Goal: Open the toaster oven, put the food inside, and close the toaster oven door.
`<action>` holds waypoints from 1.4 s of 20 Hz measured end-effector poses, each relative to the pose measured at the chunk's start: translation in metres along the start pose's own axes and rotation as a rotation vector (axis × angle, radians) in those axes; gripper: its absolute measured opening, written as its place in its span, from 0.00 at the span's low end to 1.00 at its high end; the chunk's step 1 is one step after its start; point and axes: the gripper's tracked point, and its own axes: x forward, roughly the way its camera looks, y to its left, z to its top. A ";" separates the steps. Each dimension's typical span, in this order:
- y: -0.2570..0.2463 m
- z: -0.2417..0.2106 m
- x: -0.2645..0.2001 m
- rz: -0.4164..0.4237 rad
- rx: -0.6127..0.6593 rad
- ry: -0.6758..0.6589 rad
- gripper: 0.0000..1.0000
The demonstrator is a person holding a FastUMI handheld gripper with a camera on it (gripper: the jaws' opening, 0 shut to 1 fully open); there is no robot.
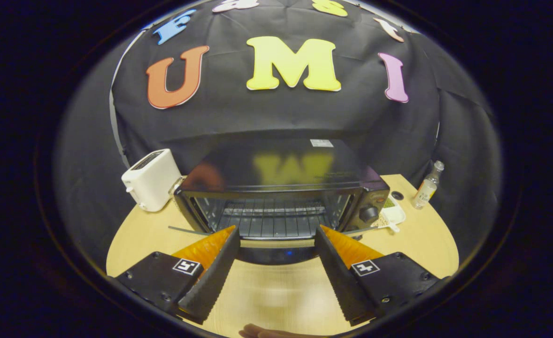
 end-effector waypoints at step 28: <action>-0.003 -0.180 -0.003 0.025 -0.013 0.351 0.98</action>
